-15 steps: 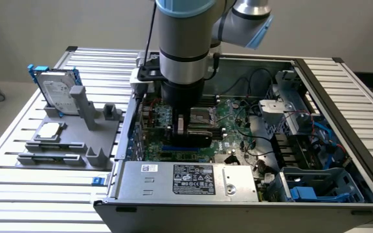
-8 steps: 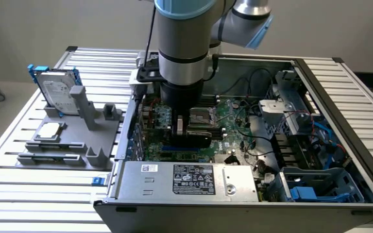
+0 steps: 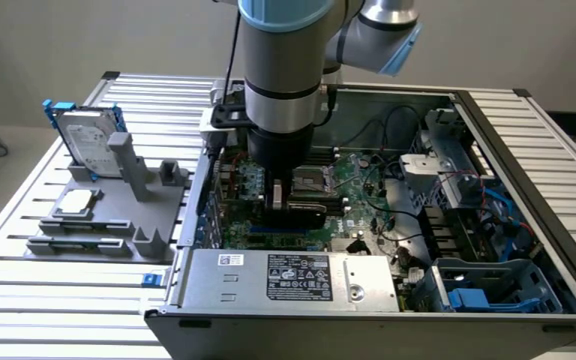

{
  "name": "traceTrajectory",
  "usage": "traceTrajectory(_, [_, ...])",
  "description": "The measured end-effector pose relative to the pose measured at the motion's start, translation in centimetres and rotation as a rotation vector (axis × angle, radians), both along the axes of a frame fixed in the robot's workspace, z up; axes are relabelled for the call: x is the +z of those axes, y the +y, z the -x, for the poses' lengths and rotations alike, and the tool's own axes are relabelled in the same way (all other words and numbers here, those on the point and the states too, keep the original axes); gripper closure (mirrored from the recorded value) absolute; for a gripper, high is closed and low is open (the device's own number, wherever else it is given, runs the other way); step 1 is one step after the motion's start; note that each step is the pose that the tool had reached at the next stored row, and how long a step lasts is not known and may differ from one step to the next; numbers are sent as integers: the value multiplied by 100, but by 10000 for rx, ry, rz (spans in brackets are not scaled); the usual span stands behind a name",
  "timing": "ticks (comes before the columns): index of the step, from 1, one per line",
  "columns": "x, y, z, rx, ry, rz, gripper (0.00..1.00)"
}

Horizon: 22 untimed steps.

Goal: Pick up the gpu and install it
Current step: 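Insert the gpu into the slot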

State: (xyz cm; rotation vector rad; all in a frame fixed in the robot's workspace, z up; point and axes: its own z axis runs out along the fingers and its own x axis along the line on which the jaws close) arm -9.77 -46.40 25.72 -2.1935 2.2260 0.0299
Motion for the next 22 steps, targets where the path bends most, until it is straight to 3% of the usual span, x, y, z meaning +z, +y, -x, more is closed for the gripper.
traceTrajectory(13, [-30, 0, 0, 3, 34, 1, 74])
traceTrajectory(22, [-45, 0, 0, 5, 96, 2, 74])
